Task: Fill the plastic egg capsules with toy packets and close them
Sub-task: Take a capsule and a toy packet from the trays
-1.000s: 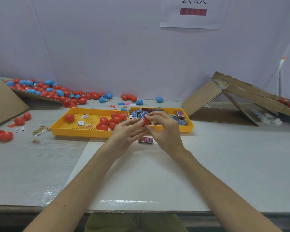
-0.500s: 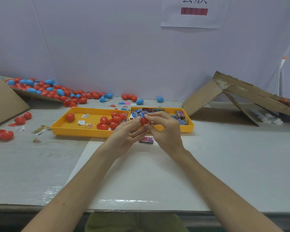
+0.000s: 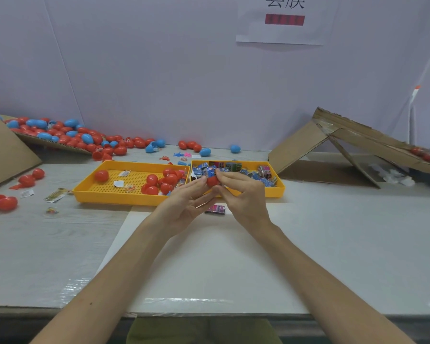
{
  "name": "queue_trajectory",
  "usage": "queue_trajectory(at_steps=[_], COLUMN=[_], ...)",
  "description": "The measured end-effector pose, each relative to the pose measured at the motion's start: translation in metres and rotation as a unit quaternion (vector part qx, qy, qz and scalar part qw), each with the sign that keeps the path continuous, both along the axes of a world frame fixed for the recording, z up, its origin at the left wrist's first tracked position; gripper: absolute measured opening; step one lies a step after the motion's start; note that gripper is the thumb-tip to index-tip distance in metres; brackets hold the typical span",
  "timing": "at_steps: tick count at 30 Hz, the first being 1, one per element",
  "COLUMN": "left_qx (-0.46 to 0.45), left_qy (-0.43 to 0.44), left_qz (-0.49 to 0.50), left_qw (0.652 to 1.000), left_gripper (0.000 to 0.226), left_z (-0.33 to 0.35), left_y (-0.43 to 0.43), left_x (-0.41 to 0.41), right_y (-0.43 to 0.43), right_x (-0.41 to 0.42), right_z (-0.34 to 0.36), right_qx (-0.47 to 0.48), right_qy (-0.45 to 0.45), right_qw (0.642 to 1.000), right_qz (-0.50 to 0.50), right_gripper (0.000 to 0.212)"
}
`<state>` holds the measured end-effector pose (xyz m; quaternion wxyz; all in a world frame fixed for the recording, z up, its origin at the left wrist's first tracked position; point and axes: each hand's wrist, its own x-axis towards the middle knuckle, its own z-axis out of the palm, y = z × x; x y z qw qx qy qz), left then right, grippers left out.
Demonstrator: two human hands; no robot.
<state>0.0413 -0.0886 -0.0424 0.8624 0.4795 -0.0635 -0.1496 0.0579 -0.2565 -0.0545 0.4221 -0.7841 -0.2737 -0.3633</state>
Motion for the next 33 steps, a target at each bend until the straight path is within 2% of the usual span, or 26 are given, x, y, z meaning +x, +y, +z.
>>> queue_trajectory(at_steps=[7,13,18,22,26,29,33], left_qx=[-0.001,0.001,-0.002,-0.009,0.005,0.028,0.038], left_qy=[-0.003,-0.004,0.004,-0.014,-0.036,-0.031,-0.026], left_qz=[-0.007,-0.014,-0.016,-0.024,-0.04,-0.034,-0.037], left_qw=[1.0,1.0,1.0,1.0,0.999,0.999,0.998], left_gripper=[0.022,0.021,0.028,0.034,0.039,0.043,0.039], left_z=[-0.001,0.001,0.005,0.005,0.008,0.008,0.007], left_y=[0.0,0.0,-0.006,-0.004,-0.003,-0.004,-0.006], left_x=[0.003,-0.004,-0.004,-0.005,-0.008,-0.007,-0.007], right_y=[-0.002,0.0,0.001,0.004,0.004,0.004,0.002], right_x=[0.002,0.002,0.003,-0.001,-0.002,-0.001,0.001], right_z=[-0.001,0.001,0.003,0.006,0.007,0.006,0.005], right_qx=[0.005,0.056,0.026,0.062,0.058,0.053,0.059], right_qy=[-0.013,0.043,0.007,0.063,0.058,0.03,0.009], right_qw=[1.0,0.997,0.999,0.995,0.997,0.998,0.998], right_qz=[-0.001,0.007,0.02,0.036,0.018,0.0,-0.005], right_gripper=[0.037,0.044,0.04,0.048,0.032,0.029,0.026])
